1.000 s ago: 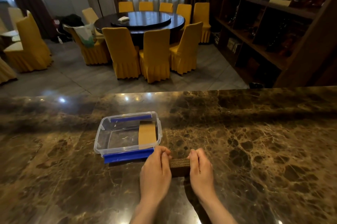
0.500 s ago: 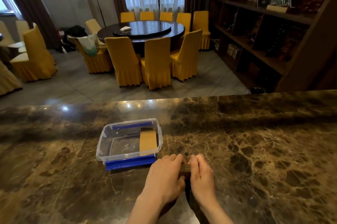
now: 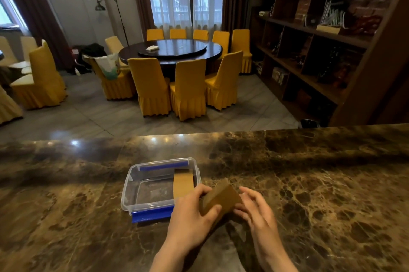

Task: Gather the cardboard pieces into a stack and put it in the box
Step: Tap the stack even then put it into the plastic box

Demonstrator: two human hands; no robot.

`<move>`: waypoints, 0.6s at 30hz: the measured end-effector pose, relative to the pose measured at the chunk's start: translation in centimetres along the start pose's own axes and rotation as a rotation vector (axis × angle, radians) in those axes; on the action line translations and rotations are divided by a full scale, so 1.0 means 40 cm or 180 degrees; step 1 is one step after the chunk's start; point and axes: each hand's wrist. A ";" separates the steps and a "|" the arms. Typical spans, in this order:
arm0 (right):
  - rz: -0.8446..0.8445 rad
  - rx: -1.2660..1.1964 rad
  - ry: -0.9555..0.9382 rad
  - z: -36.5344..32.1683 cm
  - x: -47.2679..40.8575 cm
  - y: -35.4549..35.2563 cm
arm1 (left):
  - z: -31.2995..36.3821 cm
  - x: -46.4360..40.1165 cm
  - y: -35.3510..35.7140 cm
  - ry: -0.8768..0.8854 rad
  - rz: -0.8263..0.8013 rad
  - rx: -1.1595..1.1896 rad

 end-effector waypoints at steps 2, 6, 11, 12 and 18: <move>-0.0261 -0.0002 0.0056 -0.020 -0.003 0.016 | 0.001 -0.009 -0.016 -0.0119 0.0151 0.0400; -0.0497 0.0295 -0.0069 -0.059 -0.012 0.064 | 0.002 -0.027 -0.046 -0.0244 0.0264 0.1076; -0.0448 0.0513 -0.0242 -0.095 -0.024 0.135 | -0.012 -0.040 -0.084 -0.0346 0.0406 0.1516; -0.0453 0.0547 -0.0256 -0.099 -0.028 0.146 | -0.014 -0.042 -0.090 -0.0366 0.0436 0.1588; -0.0482 0.0643 -0.0175 -0.107 -0.060 0.232 | -0.038 -0.059 -0.140 -0.0389 0.0645 0.1717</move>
Point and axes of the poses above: each hand's wrist, its own x-axis away from the middle knuckle, its own y-axis out of the palm, z = x × y, and after that the axes turned 1 degree about y, right-handed
